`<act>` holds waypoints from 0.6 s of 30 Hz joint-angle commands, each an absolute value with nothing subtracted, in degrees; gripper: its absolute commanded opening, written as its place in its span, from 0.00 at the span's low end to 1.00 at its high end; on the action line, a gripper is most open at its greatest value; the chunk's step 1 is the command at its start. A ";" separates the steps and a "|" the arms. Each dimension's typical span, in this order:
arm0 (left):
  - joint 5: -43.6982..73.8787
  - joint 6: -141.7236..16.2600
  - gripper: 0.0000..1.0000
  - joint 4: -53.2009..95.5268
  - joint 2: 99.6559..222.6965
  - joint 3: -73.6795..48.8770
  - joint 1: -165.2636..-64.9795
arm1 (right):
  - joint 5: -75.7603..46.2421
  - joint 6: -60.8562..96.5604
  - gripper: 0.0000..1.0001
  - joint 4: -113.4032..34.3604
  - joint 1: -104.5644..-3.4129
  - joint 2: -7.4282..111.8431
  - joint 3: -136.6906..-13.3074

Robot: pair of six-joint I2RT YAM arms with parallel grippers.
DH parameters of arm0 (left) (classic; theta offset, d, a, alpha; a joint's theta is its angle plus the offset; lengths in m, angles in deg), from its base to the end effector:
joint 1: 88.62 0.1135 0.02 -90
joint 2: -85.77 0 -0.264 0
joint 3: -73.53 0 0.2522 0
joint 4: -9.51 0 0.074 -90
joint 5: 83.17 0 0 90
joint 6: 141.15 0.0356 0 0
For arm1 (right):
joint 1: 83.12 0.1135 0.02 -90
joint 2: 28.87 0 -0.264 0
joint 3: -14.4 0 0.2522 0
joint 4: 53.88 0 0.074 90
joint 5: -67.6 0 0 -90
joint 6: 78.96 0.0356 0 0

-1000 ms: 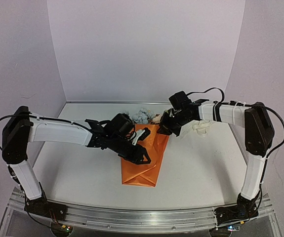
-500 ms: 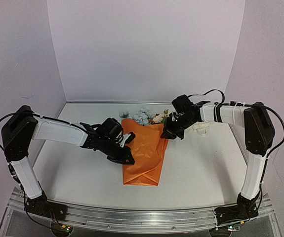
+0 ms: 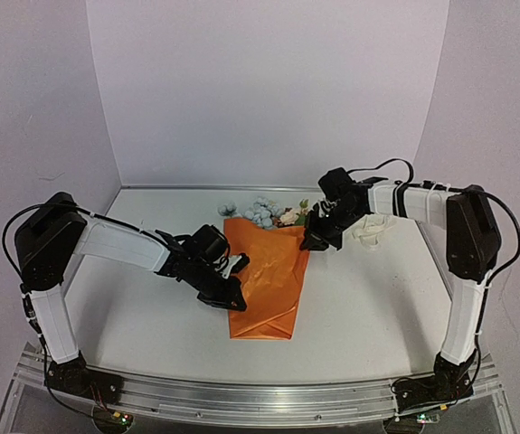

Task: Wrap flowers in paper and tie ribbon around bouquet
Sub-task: Press the fold line on the folded wrapping paper.

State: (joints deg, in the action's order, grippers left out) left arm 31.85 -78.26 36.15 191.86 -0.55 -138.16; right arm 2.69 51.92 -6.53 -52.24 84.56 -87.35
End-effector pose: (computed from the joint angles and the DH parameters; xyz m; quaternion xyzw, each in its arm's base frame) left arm 0.2236 -0.2854 0.1427 0.2402 0.9106 -0.3272 0.0776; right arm 0.3584 0.2319 0.2136 0.0242 0.9422 0.3223 0.0885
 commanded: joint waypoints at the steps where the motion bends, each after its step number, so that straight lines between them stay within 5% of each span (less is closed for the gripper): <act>1: 32.87 -79.10 0.09 33.57 192.28 -1.78 -138.34 | 2.66 48.89 0.07 -1.48 -52.24 86.50 -92.09; 9: 33.89 -79.98 0.08 32.10 193.41 -2.48 -138.61 | 1.23 46.91 0.49 7.93 -51.79 78.90 -89.80; 18: 34.75 -80.53 0.08 31.13 194.38 -2.39 -138.73 | 4.25 50.78 0.51 5.19 -42.92 70.11 -77.73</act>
